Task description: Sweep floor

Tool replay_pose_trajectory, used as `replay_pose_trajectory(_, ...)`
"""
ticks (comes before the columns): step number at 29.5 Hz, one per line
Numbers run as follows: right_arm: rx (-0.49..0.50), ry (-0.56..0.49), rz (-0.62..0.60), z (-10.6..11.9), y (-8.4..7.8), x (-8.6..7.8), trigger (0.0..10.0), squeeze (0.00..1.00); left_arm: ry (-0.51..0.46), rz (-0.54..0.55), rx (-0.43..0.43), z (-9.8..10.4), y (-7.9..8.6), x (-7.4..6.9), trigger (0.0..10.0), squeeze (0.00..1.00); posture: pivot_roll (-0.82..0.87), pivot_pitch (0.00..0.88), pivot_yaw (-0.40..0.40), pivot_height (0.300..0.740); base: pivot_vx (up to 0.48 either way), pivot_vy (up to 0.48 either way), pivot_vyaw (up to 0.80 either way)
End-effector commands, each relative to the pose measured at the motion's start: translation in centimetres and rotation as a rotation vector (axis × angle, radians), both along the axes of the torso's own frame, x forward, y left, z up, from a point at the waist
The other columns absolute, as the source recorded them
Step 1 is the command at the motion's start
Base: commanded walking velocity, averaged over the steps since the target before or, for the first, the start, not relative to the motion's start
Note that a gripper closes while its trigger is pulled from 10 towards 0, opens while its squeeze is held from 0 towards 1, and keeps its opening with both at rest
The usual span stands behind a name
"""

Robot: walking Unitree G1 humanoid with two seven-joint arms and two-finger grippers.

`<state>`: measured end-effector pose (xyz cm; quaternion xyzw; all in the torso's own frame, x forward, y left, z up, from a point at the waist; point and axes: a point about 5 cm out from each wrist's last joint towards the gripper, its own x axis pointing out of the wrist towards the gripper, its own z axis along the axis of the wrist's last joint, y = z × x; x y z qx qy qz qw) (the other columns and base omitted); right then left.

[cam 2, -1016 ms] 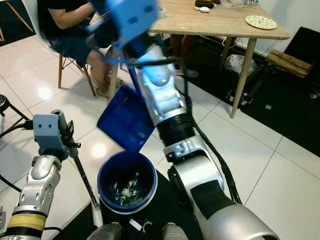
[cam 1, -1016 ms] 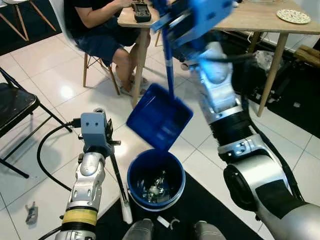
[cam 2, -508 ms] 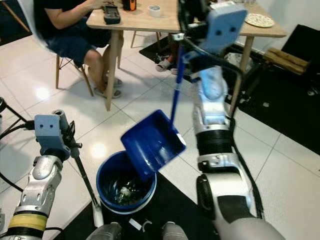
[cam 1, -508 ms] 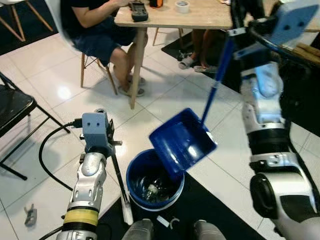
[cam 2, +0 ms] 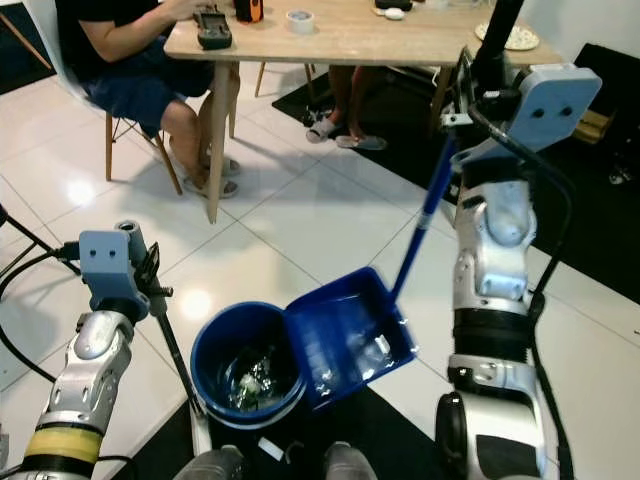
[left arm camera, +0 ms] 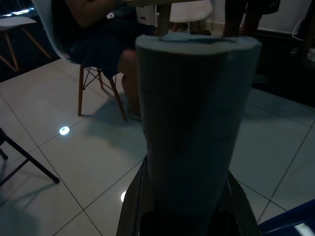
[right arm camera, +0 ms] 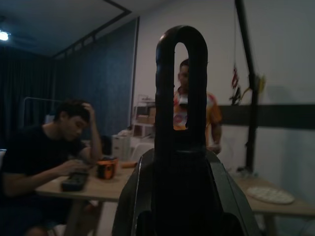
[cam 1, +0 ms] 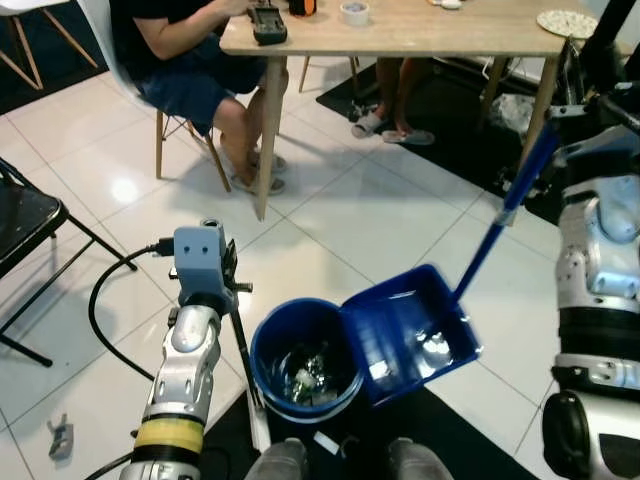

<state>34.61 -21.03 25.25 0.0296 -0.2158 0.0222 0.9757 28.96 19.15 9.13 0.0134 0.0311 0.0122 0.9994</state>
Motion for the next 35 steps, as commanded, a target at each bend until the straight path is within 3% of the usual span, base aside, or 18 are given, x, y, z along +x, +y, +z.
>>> replay_pose_trajectory(1,0.011,-0.042,0.019,1.0,0.5,-0.4,10.0,0.00,-0.017,-0.014,-0.010,0.4,-0.4,0.2,10.0,0.00,0.07,0.074,0.007,0.740,0.000,0.000,0.00)
replay_pose_trajectory(6,0.035,-0.023,0.043,0.7,1.2,-0.5,10.0,0.00,-0.020,-0.015,-0.010,0.5,-0.4,0.2,10.0,0.00,0.07,0.074,0.005,0.740,0.000,0.000,0.00)
replay_pose_trajectory(35,0.051,-0.021,0.056,1.0,1.5,-0.7,10.0,0.00,-0.017,-0.013,0.002,0.5,-0.1,0.3,10.0,0.00,0.08,0.065,0.005,0.740,0.000,0.000,0.00)
